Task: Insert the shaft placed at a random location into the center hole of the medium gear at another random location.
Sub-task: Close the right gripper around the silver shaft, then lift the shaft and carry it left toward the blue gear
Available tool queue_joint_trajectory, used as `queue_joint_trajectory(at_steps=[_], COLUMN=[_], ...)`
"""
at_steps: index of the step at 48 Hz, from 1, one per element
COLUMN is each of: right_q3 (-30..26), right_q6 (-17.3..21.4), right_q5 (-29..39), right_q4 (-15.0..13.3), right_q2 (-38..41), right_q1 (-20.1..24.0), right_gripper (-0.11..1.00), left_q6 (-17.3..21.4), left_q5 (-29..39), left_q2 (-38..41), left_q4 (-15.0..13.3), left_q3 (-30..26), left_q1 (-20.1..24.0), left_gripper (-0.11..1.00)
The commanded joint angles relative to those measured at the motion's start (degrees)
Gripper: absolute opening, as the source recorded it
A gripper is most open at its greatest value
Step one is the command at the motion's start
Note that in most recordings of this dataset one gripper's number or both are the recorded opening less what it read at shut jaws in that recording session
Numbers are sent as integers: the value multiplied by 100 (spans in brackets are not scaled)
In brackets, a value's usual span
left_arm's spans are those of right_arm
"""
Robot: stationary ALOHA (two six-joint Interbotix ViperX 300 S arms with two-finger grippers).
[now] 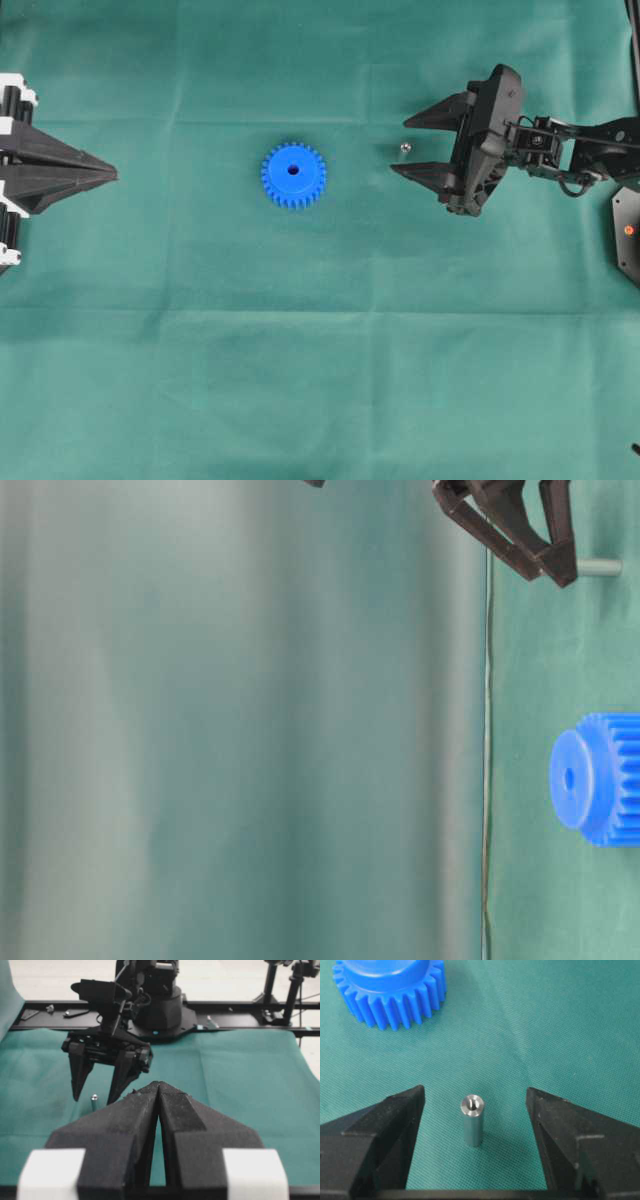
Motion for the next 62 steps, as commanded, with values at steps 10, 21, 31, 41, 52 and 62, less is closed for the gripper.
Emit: queue_joint_trajectory(at_steps=[10, 21, 31, 41, 52, 62], right_q3=[-97, -88, -105, -132, -237, -264], right_q6=[-70, -70, -62, -9, -18, -26], right_q5=[-114, -114, -105, 88, 1046, 1564], right_q4=[-9, -44, -44, -35, -44, -44], right_q2=[-62, -62, -79, -519, -1494, -1986], right_q1=[-26, -9, 9, 79, 88, 97], right_gripper=[45, 13, 13, 13, 13, 13], left_q6=[-9, -9, -9, -18, -18, -18], left_q5=[0, 0, 0, 0, 35, 79], left_q2=[18, 26, 26, 26, 35, 35], left_q4=[9, 9, 9, 9, 9, 9], left_q3=[-123, -132, -132, -132, -132, -132], left_q1=[-9, 0, -9, 0, -9, 0], left_gripper=[0, 0, 0, 0, 0, 0])
